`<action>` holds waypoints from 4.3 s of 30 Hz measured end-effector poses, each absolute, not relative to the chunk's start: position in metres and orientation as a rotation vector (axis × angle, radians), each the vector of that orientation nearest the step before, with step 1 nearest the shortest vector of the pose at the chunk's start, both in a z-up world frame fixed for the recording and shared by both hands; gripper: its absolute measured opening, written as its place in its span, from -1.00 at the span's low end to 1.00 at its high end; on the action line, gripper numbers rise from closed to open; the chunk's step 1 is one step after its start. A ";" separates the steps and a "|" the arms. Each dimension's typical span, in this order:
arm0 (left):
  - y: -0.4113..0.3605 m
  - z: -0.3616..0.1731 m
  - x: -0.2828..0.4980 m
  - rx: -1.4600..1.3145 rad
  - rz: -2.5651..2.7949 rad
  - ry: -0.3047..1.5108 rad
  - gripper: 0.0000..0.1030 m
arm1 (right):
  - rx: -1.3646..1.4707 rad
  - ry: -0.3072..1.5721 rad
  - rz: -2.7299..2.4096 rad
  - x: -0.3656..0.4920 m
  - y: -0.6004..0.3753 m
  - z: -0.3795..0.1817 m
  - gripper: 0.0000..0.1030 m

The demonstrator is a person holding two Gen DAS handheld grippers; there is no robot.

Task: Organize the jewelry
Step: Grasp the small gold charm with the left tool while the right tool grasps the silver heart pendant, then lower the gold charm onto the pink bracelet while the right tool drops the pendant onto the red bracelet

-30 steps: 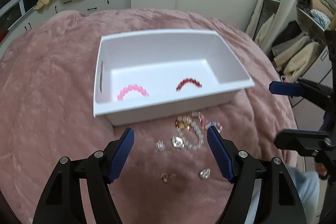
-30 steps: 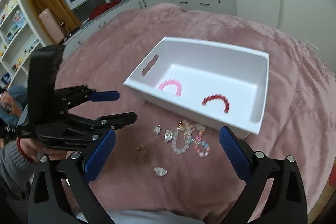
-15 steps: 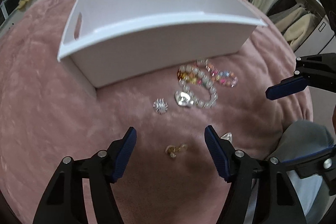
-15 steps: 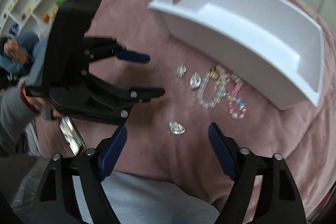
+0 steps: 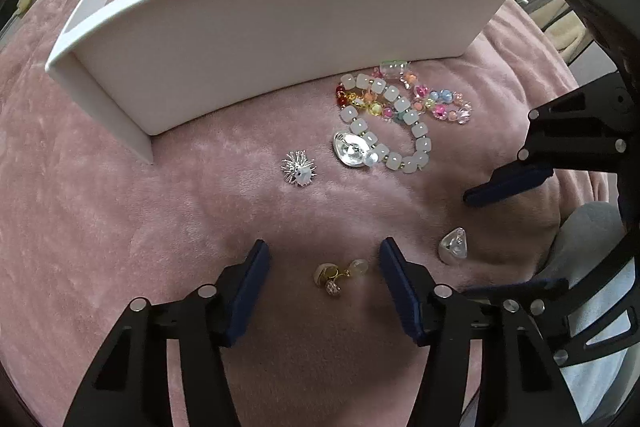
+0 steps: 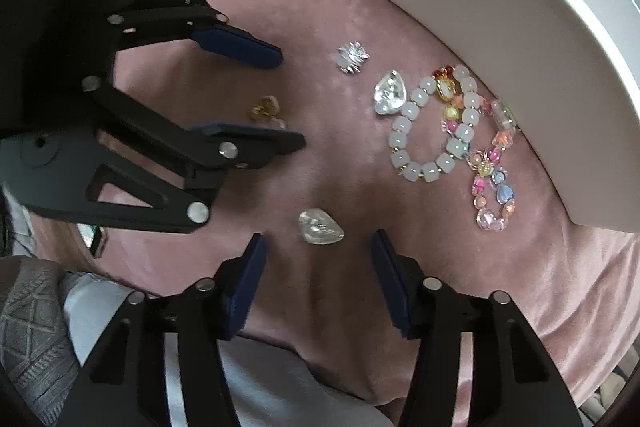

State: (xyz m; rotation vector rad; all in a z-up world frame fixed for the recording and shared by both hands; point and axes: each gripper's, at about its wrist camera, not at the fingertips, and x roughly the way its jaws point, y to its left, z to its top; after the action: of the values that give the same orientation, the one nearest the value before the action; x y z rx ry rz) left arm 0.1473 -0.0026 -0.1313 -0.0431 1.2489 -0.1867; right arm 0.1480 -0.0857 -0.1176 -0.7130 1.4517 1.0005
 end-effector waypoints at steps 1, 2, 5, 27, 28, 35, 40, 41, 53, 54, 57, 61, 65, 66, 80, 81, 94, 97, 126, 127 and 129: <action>-0.002 -0.133 0.148 -0.043 -0.186 1.250 0.13 | -0.710 1.462 0.996 0.149 -0.084 -0.121 0.01; -0.003 -0.135 0.151 -0.042 -0.184 1.250 0.11 | -0.711 1.471 0.995 0.150 -0.083 -0.123 -0.03; -0.003 -0.139 0.151 -0.033 -0.167 1.251 -0.01 | -0.709 1.501 1.004 0.155 -0.079 -0.131 -0.21; 0.006 -0.121 0.135 -0.048 -0.111 1.199 -0.57 | -0.289 1.379 0.930 0.216 -0.149 -0.080 -0.54; 0.006 -0.120 0.134 -0.048 -0.114 1.198 -0.57 | -0.266 1.372 0.923 0.216 -0.154 -0.078 -0.54; 0.004 -0.113 0.129 -0.039 -0.123 1.187 -0.75 | -0.176 1.353 0.904 0.226 -0.176 -0.064 -0.54; 0.004 -0.111 0.123 -0.040 -0.121 1.180 -0.76 | -0.160 1.346 0.903 0.224 -0.181 -0.064 -0.54; 0.004 -0.110 0.121 -0.039 -0.118 1.176 -0.76 | -0.156 1.345 0.902 0.224 -0.181 -0.065 -0.54; 0.002 -0.127 0.114 -0.032 -0.112 1.212 -0.27 | -0.150 1.349 0.896 0.217 -0.177 -0.069 -0.54; 0.002 -0.128 0.115 -0.032 -0.107 1.212 -0.31 | -0.147 1.349 0.896 0.217 -0.178 -0.068 -0.54; 0.001 -0.127 0.118 -0.042 -0.100 1.204 -0.54 | -0.143 1.345 0.894 0.214 -0.175 -0.069 -0.54; -0.002 -0.120 0.119 -0.024 -0.102 1.187 -0.54 | -0.129 1.325 0.891 0.213 -0.176 -0.069 -0.54; -0.009 -0.105 0.120 -0.010 -0.109 1.154 -0.54 | -0.101 1.286 0.891 0.211 -0.183 -0.060 -0.54; -0.012 -0.098 0.119 -0.001 -0.112 1.136 -0.54 | -0.099 1.279 0.890 0.211 -0.183 -0.058 -0.54; -0.031 -0.019 0.123 0.054 -0.120 0.938 -0.54 | -0.121 1.154 0.850 0.216 -0.185 -0.014 -0.54; -0.032 -0.014 0.125 0.065 -0.117 0.927 -0.54 | -0.119 1.142 0.844 0.218 -0.186 -0.010 -0.54; -0.025 0.023 0.148 0.101 -0.063 0.831 -0.54 | -0.059 1.060 0.768 0.256 -0.189 0.015 -0.53; -0.021 0.029 0.158 0.103 -0.049 0.821 -0.54 | -0.042 1.051 0.748 0.266 -0.188 0.015 -0.53; 0.018 -0.052 0.253 -0.009 0.100 1.015 -0.53 | -0.130 1.148 0.644 0.326 -0.157 -0.052 -0.54; 0.018 -0.054 0.254 -0.009 0.103 1.020 -0.53 | -0.131 1.148 0.645 0.326 -0.155 -0.052 -0.54; 0.020 -0.055 0.255 -0.017 0.103 1.023 -0.53 | -0.132 1.147 0.647 0.326 -0.153 -0.053 -0.54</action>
State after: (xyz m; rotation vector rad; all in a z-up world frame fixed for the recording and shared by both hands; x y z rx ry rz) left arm 0.2549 0.0202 -0.0553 -0.0166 1.0233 0.1029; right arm 0.3262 -0.1531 -0.0531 -0.1324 1.1469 0.6469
